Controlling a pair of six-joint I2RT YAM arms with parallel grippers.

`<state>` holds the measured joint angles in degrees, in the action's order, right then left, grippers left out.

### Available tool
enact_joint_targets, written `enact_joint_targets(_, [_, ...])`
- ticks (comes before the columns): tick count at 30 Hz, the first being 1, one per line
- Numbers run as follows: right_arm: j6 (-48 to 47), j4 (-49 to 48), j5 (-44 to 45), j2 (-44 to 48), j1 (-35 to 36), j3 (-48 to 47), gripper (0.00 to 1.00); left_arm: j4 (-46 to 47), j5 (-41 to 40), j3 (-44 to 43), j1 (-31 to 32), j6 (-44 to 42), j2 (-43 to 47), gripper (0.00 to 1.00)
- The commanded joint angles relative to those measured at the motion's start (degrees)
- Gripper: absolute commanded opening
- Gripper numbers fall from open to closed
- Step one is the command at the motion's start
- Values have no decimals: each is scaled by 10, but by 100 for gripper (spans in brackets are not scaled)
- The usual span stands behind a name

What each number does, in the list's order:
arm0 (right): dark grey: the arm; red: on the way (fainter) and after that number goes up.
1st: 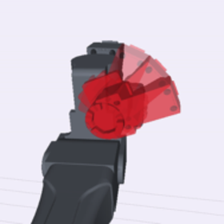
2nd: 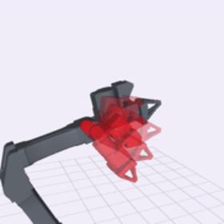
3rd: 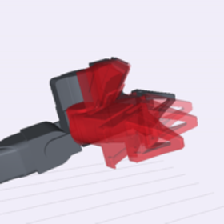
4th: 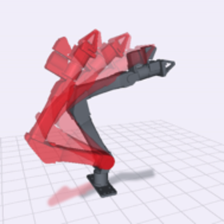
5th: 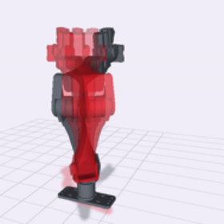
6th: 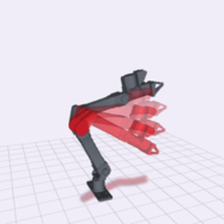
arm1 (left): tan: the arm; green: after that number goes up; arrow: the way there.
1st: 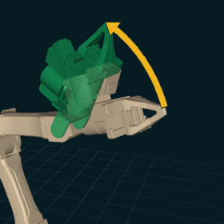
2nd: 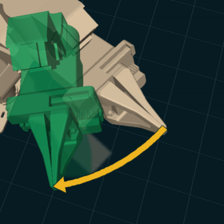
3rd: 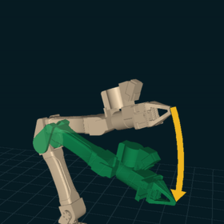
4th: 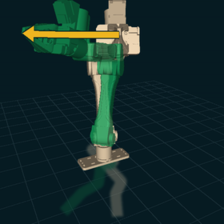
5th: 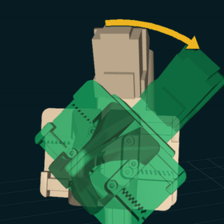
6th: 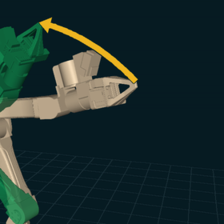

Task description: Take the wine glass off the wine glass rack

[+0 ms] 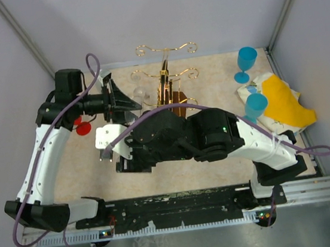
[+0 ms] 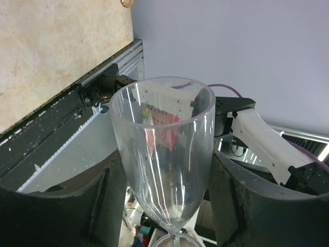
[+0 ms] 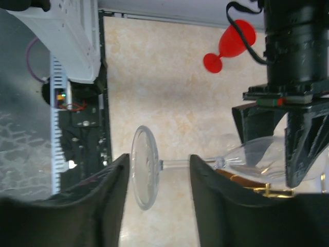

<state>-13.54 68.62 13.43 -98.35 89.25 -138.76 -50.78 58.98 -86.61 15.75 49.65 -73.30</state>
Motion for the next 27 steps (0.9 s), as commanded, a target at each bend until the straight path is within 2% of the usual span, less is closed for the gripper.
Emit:
enact_joint_targets(1, [-2,-25,61,30,4,-3,81,57,-4,-37,3,9,-11,44])
enact_joint_targets(2, [3,-26,71,32,4,4,97,76,-14,-40,0,13,-11,44])
enact_joint_targets(3, [6,-30,81,54,4,9,99,92,-23,-44,-7,14,-11,44])
enact_joint_targets(7, [22,-65,111,121,4,59,99,100,-27,-83,-61,-3,-26,43])
enact_joint_targets(12, [36,-105,153,194,4,125,99,100,-44,-150,-166,-47,-48,43])
enact_joint_targets(15, [39,-97,169,198,4,132,99,69,-152,-225,-181,-115,-89,44])
enact_joint_targets(17, [40,-85,173,192,4,130,99,89,-233,-229,-184,-143,-96,46])
enact_joint_targets(23, [39,-72,183,196,3,142,99,272,-435,-106,-183,-200,-75,45])
enact_joint_targets(27, [29,-87,183,214,-8,162,99,377,-518,-54,-181,-259,-87,45])
